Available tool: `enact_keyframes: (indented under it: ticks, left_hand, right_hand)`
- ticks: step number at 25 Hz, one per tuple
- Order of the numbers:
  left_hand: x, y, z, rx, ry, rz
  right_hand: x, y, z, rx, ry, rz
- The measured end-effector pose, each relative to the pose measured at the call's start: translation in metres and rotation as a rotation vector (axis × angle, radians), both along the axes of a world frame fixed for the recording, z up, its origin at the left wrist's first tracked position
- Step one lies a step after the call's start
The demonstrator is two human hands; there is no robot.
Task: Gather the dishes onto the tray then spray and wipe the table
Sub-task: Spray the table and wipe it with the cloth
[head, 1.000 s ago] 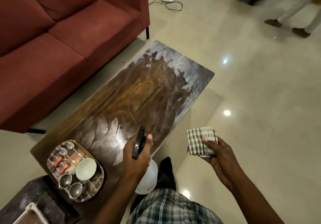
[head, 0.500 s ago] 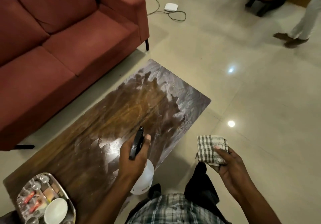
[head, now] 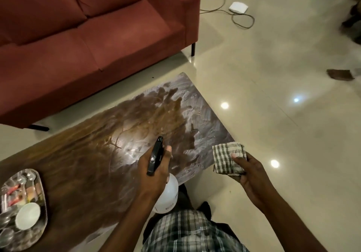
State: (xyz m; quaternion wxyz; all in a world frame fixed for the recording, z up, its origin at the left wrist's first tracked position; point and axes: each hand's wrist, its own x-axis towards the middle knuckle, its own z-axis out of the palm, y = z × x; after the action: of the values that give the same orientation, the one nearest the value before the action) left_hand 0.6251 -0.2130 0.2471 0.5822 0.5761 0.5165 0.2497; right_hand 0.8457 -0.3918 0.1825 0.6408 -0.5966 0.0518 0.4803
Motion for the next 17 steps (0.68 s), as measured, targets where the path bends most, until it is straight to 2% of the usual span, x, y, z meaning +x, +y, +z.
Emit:
enact_keyframes:
  ticks: [5, 10, 17]
  left_hand:
    - [0.063, 0.036, -0.020, -0.027, -0.006, 0.050]
    - [0.138, 0.094, -0.066, -0.046, 0.029, 0.048]
    - [0.243, 0.198, -0.182, -0.079, 0.116, 0.055]
  right_hand:
    - [0.060, 0.059, -0.021, 0.008, 0.031, 0.106]
    - [0.118, 0.103, -0.056, -0.012, 0.084, 0.068]
    - [0.206, 0.191, -0.161, -0.089, 0.038, 0.130]
